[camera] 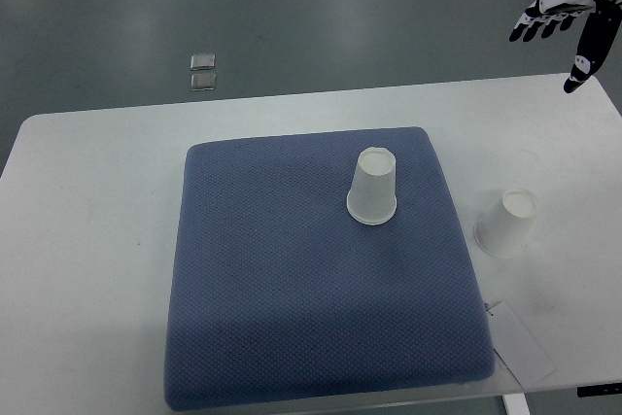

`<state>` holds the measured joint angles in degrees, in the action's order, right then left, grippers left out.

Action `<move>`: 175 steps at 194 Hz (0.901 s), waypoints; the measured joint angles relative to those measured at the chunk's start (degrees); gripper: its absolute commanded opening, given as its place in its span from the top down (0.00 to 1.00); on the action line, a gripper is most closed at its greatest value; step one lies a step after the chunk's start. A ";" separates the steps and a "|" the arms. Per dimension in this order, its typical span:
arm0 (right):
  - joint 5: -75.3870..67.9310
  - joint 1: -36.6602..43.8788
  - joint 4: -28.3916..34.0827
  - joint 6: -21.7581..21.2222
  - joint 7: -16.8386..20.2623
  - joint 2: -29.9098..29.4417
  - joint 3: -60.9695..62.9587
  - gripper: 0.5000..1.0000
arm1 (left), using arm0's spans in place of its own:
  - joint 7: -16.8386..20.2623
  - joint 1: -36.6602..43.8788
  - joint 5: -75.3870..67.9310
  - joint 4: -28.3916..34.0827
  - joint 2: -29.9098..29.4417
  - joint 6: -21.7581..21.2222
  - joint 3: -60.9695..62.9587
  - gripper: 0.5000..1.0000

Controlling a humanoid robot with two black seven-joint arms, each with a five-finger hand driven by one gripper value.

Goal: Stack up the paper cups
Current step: 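Lower the right hand down beside the loose white paper cup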

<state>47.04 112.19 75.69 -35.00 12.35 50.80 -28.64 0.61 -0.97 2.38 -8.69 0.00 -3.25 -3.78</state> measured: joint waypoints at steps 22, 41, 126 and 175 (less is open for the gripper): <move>-0.03 0.05 1.86 0.00 -0.02 3.03 0.39 0.15 | 0.00 0.00 0.02 0.07 0.00 0.00 -0.01 0.00; -0.04 0.23 3.87 0.00 -0.03 4.84 0.43 0.16 | 0.00 0.00 0.06 0.08 0.00 0.00 -0.01 0.00; 1.13 -3.21 5.78 0.00 -0.05 4.37 0.26 0.17 | 0.00 0.00 0.10 0.08 0.00 0.00 -0.01 0.00; 3.62 -8.50 5.78 0.00 -0.05 3.42 0.25 0.17 | 0.00 0.00 0.09 0.08 0.00 0.00 0.00 0.00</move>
<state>50.66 103.69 81.48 -35.00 12.30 54.22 -28.39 0.61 -0.97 2.47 -8.61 0.00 -3.25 -3.78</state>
